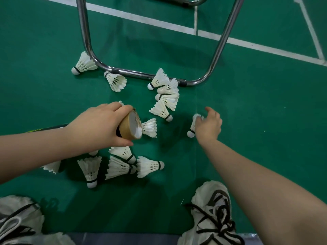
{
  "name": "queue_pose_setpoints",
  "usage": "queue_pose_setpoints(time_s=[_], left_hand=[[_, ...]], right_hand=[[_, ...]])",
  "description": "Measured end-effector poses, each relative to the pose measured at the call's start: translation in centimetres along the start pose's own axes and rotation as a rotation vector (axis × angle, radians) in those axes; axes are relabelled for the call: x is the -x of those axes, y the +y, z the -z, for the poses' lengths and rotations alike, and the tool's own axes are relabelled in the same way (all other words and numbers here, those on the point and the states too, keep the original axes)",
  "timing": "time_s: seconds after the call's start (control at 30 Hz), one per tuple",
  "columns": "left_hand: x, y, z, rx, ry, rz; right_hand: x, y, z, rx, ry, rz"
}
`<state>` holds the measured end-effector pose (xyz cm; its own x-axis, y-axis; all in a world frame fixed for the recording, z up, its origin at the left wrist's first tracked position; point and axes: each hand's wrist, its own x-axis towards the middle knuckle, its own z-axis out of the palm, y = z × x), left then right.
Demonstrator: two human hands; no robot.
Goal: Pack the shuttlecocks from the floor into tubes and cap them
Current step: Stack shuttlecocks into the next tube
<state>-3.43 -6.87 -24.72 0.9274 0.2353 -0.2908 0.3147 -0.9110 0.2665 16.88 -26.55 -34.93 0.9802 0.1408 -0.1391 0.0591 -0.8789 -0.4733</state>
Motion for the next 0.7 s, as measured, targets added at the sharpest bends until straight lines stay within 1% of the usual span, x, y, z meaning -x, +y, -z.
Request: queue_pose_setpoints(time_s=[0.07, 0.17, 0.23, 0.3, 0.33, 0.37, 0.5, 0.57, 0.63, 0.7], left_hand=[[-0.4, 0.2, 0.0, -0.005, 0.002, 0.003], [-0.8, 0.3, -0.1, -0.007, 0.009, -0.006], [-0.9, 0.3, -0.2, -0.012, 0.004, -0.008], [-1.0, 0.4, -0.2, -0.016, -0.004, -0.007], [-1.1, 0.4, -0.2, -0.018, -0.004, -0.008], [-1.1, 0.4, -0.2, -0.018, -0.002, -0.010], [-1.3, 0.2, 0.0, -0.020, -0.002, 0.001], [-1.4, -0.1, 0.2, -0.018, 0.000, 0.017], [-1.4, -0.4, 0.4, -0.003, 0.004, 0.039], [-1.3, -0.9, 0.5, 0.018, 0.011, 0.060]], right_hand=[[-0.9, 0.5, 0.0, 0.027, -0.025, -0.056], [-1.7, 1.1, -0.2, 0.083, -0.128, -0.119], [-1.5, 1.4, -0.3, 0.119, -0.190, -0.121], [-1.2, 1.4, -0.4, 0.138, -0.207, -0.116], [-1.0, 1.1, -0.3, 0.106, -0.202, -0.115], [-0.9, 0.8, -0.2, 0.017, -0.191, -0.117], [0.5, -2.9, 0.8, -0.551, -0.163, -0.118], [1.9, -5.4, 1.3, -0.779, -0.212, -0.110], [3.5, -7.6, 1.5, -0.923, -0.327, -0.054], [4.9, -9.5, 1.5, -0.946, -0.433, 0.065]])
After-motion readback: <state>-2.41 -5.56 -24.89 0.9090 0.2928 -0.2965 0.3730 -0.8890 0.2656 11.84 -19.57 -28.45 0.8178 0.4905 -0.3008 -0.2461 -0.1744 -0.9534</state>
